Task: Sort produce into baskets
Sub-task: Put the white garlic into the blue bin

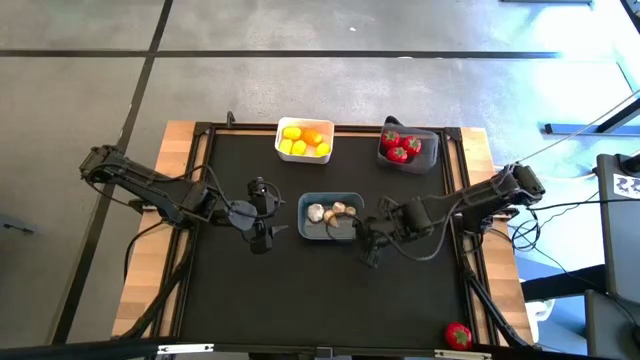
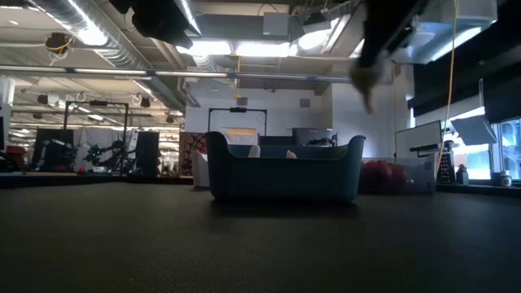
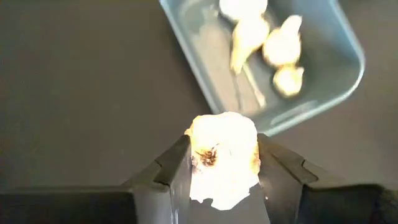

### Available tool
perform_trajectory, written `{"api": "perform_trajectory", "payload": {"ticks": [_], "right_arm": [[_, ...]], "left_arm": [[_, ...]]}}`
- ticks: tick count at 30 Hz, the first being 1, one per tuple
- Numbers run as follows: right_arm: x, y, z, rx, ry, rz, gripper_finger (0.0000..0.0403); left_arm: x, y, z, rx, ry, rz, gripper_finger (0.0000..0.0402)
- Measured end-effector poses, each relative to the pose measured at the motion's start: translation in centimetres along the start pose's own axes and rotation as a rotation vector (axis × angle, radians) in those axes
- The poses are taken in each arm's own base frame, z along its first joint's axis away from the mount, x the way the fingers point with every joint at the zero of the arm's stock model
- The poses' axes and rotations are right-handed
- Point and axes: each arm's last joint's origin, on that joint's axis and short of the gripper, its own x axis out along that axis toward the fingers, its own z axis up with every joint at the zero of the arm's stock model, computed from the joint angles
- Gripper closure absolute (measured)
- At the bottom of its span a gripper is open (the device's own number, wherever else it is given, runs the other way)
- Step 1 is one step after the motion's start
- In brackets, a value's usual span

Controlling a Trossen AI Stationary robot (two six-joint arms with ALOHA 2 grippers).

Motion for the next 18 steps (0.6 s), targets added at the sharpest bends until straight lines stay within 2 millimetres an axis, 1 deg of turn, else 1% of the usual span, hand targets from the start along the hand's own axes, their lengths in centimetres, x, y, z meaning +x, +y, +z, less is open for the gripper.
{"api": "perform_trajectory", "payload": {"ticks": [4, 8, 13, 18], "right_arm": [[0.6, -0.9, 1.5, 0.014, -0.069, 0.015, 0.0252], [1.2, -1.6, 2.1, 0.016, -0.097, 0.016, 0.0236], [2.7, -2.7, 1.9, 0.008, -0.092, -0.028, 0.0213], [4.0, -3.5, 1.5, 0.025, -0.098, -0.07, 0.0203]], "left_arm": [[0.0, 0.0, 0.0, -0.002, 0.0, 0.0, 0.0091], [0.0, 0.0, 0.0, -0.001, 0.0, 0.0, 0.0091], [0.0, 0.0, 0.0, -0.001, 0.0, 0.0, 0.0091], [0.0, 0.0, 0.0, -0.001, 0.0, 0.0, 0.0091]]}}
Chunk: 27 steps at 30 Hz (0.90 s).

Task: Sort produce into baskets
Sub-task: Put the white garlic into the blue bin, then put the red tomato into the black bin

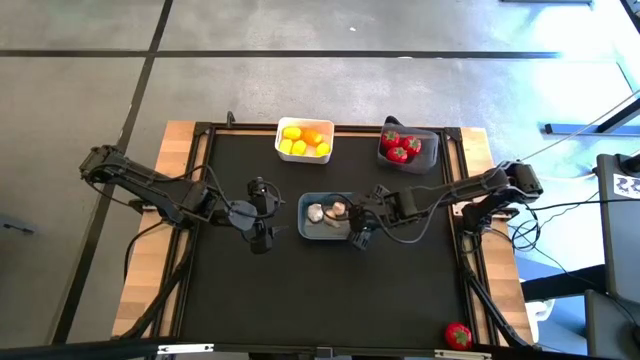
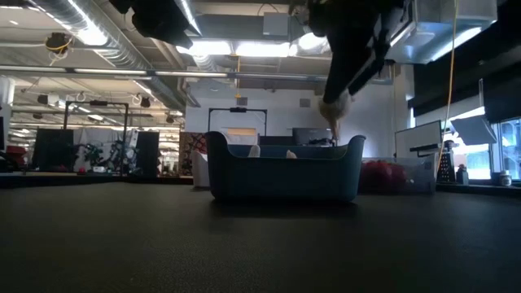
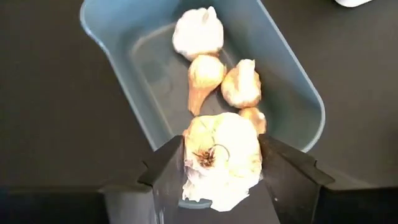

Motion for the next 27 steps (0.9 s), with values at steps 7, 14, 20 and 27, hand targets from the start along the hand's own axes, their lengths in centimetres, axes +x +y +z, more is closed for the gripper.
{"api": "perform_trajectory", "payload": {"ticks": [7, 14, 20, 27], "right_arm": [[1.0, -0.3, -0.4, 0.037, -0.001, 0.014, 0.0171], [1.0, -0.3, -0.6, 0.016, 0.031, 0.038, 0.0115], [0.9, 0.2, -0.9, 0.003, 0.114, 0.158, 0.0103], [-0.2, 1.8, -3.7, 0.003, 0.301, 0.18, 0.0115]], "left_arm": [[0.0, 0.0, 0.0, -0.005, 0.0, 0.0, 0.0091], [0.0, 0.0, 0.0, -0.006, 0.0, 0.0, 0.0091], [0.0, 0.0, 0.0, -0.006, 0.0, 0.0, 0.0091], [0.0, 0.0, 0.0, -0.005, 0.0, 0.0, 0.0091]]}}
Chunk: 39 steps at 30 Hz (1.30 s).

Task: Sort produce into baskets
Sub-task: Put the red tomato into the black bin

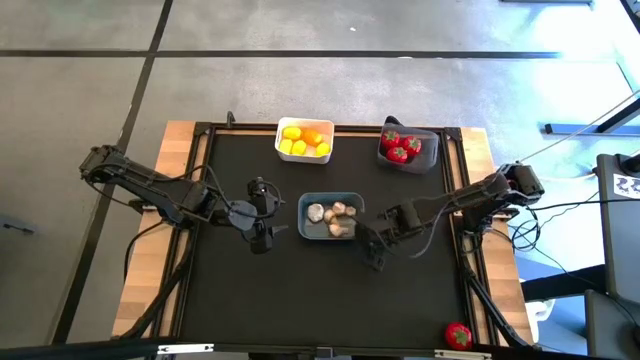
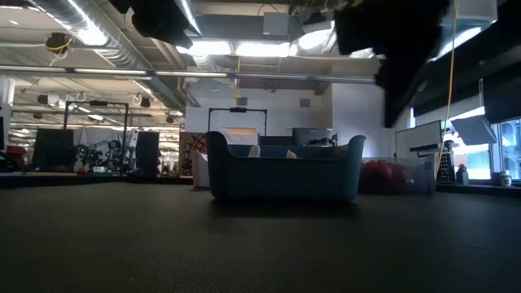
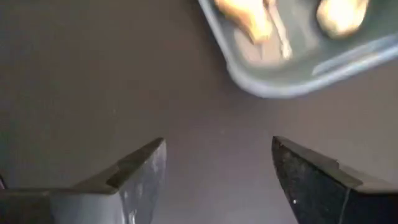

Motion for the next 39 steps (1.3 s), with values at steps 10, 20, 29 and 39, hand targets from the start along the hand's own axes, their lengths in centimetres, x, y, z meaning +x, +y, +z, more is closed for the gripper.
{"api": "perform_trajectory", "payload": {"ticks": [10, 20, 29, 39], "right_arm": [[-0.4, 4.2, -5.8, 0.078, 0.176, 0.002, 0.0118], [-1.2, 7.9, -11.8, 0.174, 0.245, 0.006, 0.0118], [-2.0, 9.6, -16.3, 0.181, 0.36, 0.022, 0.0118], [-2.1, 9.8, -16.8, 0.187, 0.363, 0.029, 0.0118]], "left_arm": [[0.0, 0.0, 0.0, 0.001, 0.0, 0.0, 0.0091], [0.0, 0.0, 0.0, 0.017, 0.0, 0.0, 0.0091], [0.0, 0.0, 0.0, 0.065, 0.0, 0.0, 0.0091], [0.0, 0.0, 0.0, 0.085, 0.0, 0.0, 0.0091]]}}
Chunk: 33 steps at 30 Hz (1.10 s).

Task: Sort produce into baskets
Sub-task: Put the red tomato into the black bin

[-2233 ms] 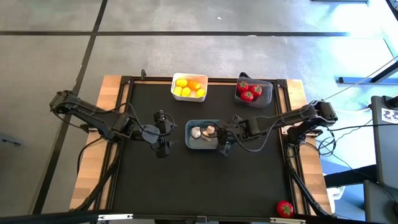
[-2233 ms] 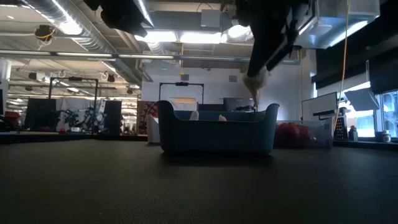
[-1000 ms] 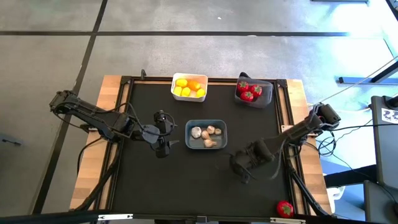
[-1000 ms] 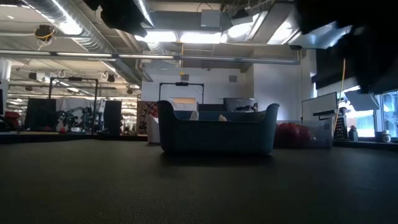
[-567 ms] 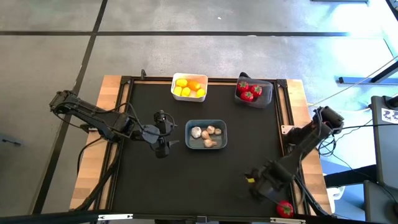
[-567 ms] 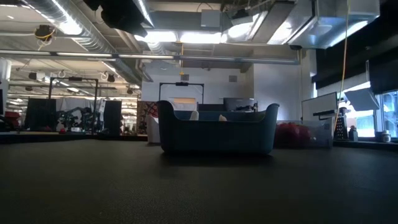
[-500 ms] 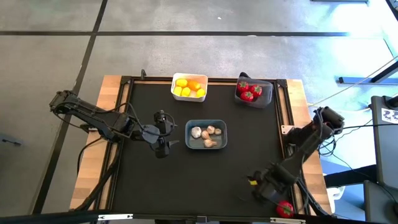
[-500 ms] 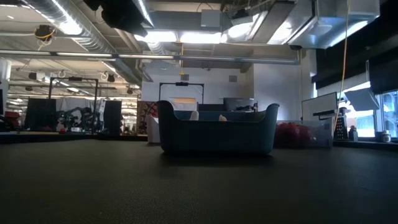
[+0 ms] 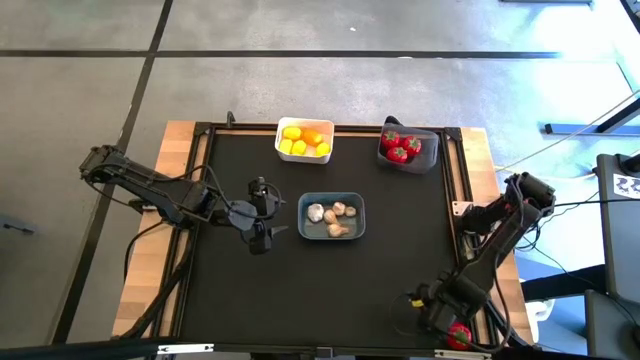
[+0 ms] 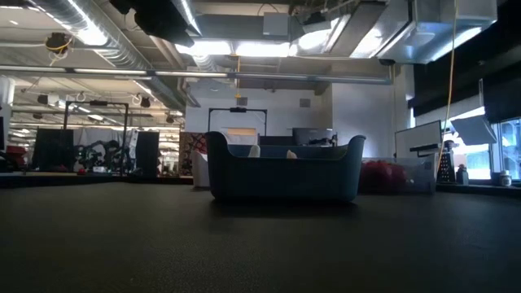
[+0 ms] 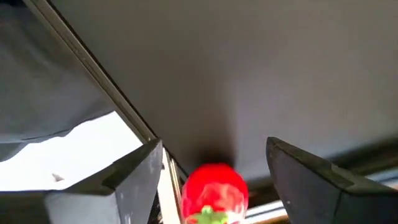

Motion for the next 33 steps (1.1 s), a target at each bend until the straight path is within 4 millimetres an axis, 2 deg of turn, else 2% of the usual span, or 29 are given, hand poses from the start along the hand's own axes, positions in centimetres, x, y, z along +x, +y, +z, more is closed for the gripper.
{"api": "perform_trajectory", "payload": {"ticks": [3, 9, 14, 18, 20, 23, 27, 33], "right_arm": [[0.0, -0.1, -0.2, 0.043, 0.057, -0.012, 0.0104], [0.1, 0.0, -1.1, 0.082, 0.151, -0.01, 0.0038], [0.0, 0.4, -1.0, 0.126, 0.152, 0.036, 0.0006], [0.0, 1.2, -0.6, 0.235, 0.053, 0.11, 0.0009], [0.0, 1.2, -0.5, 0.316, 0.057, 0.111, 0.0013], [0.2, 1.2, -0.2, 0.363, 0.147, 0.088, 0.0018], [1.2, 1.3, -1.1, 0.358, 0.272, 0.02, 0.0026], [3.1, 1.4, -2.6, 0.329, 0.349, -0.082, 0.0039]], "left_arm": [[0.0, 0.0, 0.0, 0.0, 0.0, 0.0, 0.0091], [0.0, 0.0, 0.0, 0.0, 0.0, 0.0, 0.0091], [0.0, 0.0, 0.0, 0.0, 0.0, 0.0, 0.0091], [0.0, 0.0, 0.0, 0.0, 0.0, 0.001, 0.0091], [0.0, 0.0, 0.0, 0.0, 0.0, 0.001, 0.0091], [0.0, 0.0, 0.0, -0.001, 0.0, 0.001, 0.0091], [0.0, 0.0, 0.0, -0.001, 0.0, 0.001, 0.0091], [0.0, 0.0, 0.0, -0.001, 0.0, 0.001, 0.0091]]}}
